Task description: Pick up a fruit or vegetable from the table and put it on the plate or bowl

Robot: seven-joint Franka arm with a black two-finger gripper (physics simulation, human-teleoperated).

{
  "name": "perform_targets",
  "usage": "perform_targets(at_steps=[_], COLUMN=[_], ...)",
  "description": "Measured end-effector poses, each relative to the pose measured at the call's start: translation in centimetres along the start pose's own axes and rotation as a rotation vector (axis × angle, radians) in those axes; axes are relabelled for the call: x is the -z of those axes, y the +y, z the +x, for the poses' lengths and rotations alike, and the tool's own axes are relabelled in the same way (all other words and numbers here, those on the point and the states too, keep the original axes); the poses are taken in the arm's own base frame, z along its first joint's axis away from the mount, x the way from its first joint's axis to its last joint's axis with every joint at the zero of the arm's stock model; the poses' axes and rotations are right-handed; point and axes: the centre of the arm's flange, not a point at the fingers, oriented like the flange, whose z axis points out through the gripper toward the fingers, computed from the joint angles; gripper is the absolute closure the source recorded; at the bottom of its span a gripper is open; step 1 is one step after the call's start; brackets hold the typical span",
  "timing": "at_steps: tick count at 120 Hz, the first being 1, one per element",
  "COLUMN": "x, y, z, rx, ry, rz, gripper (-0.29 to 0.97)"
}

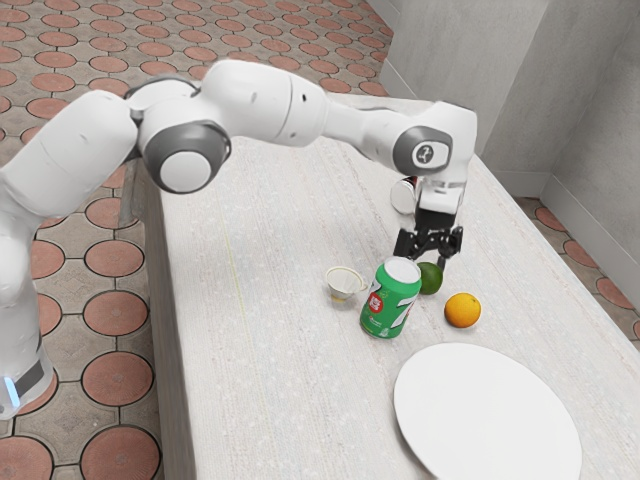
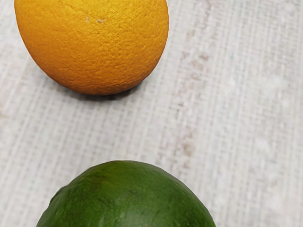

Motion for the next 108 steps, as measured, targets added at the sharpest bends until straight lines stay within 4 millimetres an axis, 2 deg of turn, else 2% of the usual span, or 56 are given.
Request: perform_targets(at_steps=[19,49,64,70,76,88,94,102,108], x=[-0.9,-1.6,-1.5,-1.5,-1.1,1.2,3.1,7.7,11.8], y=[-0.3,-0.7,-0.9,-1.0,-1.0,-1.0,-0.9,-0.1,1.2], z=[-0.1,-0.3,-0.3,-0.3,-0.2,-0.6,-1.0,-1.2,-0.4], rx=[0.002,0.01,0.014,0.015,0.015,0.018,0.023,0.023,0.008], ry=[0.0,0.003,0.003,0.003,0.004,0.005,0.005,0.017,0.029], rz=[0.003,0.016,0.033,0.039,0.047,0.083,0.106,0.16,0.208], gripper=[0.03,0.33,0.4,0.35,0.4,0.42,0.42,0.42,0.41])
